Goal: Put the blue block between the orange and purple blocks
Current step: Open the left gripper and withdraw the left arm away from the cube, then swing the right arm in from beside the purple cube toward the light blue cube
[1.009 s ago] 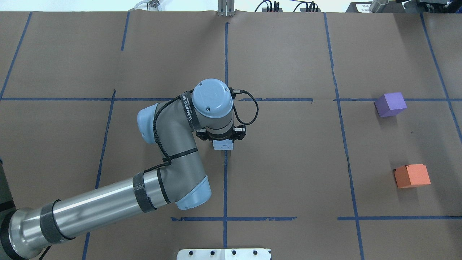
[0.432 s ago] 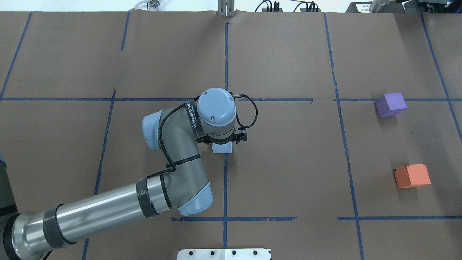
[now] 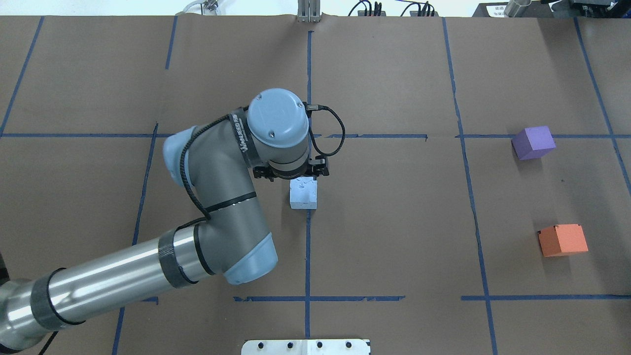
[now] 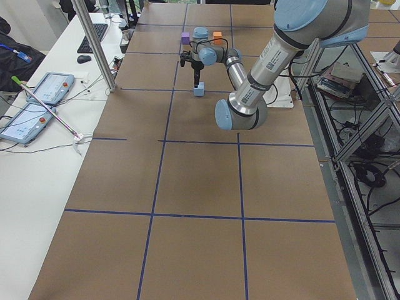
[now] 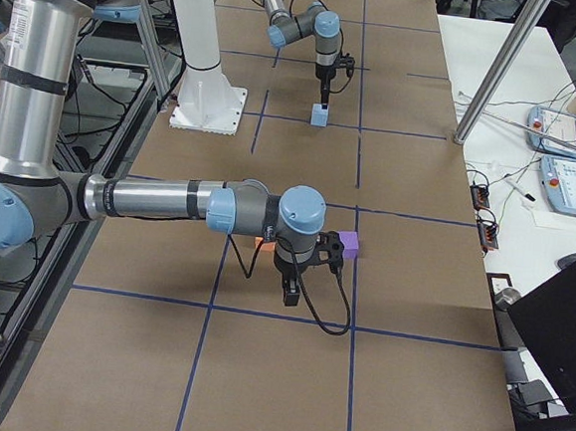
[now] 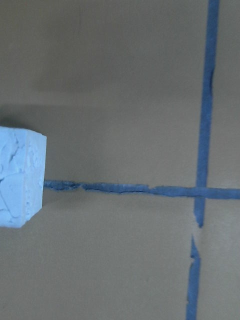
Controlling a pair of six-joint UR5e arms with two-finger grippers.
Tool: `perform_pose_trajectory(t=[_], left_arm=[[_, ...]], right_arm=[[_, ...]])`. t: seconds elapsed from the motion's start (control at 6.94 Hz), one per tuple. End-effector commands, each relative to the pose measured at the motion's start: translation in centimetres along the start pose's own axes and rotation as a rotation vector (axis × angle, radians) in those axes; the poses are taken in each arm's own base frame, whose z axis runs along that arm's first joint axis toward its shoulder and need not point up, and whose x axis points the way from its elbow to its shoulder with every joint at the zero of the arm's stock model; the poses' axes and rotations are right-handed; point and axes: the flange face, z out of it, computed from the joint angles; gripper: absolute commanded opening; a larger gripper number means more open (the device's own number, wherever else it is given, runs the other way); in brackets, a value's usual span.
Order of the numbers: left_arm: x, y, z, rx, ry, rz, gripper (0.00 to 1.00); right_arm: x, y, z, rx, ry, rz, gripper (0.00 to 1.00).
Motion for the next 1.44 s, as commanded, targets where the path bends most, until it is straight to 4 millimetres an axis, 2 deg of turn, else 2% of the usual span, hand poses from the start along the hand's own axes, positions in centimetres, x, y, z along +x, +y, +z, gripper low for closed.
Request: perform_pose_trajectory(t=[0.0,0.14,0.29,0.43,0.58,0.72,0.86,1.01,1.15,1.3], left_arm=[[-12.7,-3.3,-5.5,-0.016,-0.012,0.109,1.00],[-19.3,-5.6,-5.9,-0.035,-0.027,0.149,1.00],[-28.8,-7.6,-6.3,-0.056,-0.071,0.178,1.00],[-35.8,-9.3,-7.8,-0.078,-0.071,0.228,1.00],[-44.0,-9.8,-9.2,-0.093,-0.069,0.210,1.00],[-51.0,-9.6,-10.2,-0.108,-0.082,0.278,1.00],[-57.3,-8.5,-10.6,-0.124,-0.105,0.269,1.00],[-61.7,-6.6,-10.4,-0.144,-0.097,0.254,1.00],[-66.5,-3.7,-10.1,-0.175,-0.100,0.275,1.00],[-69.0,-3.3,-11.5,-0.148,-0.103,0.255,1.00]], right_arm=[[-0.4,-0.6,-0.3,0.010,0.000,-0.016,1.00],[-1.9,-2.3,-0.9,0.022,0.001,-0.049,1.00],[-3.4,-3.9,-1.1,0.026,-0.001,-0.070,1.00],[-5.8,-6.3,-2.0,0.048,-0.008,-0.057,1.00],[-9.0,-8.8,-2.1,0.053,-0.021,-0.075,1.00],[-12.4,-10.9,-1.8,0.047,-0.046,-0.071,1.00],[-16.3,-12.8,-1.3,0.038,-0.062,-0.038,1.00],[-21.1,-14.3,-1.1,0.033,-0.080,-0.009,1.00],[-26.7,-15.5,-1.2,0.034,-0.100,0.017,1.00],[-33.8,-16.9,-0.3,0.021,-0.117,0.053,1.00]])
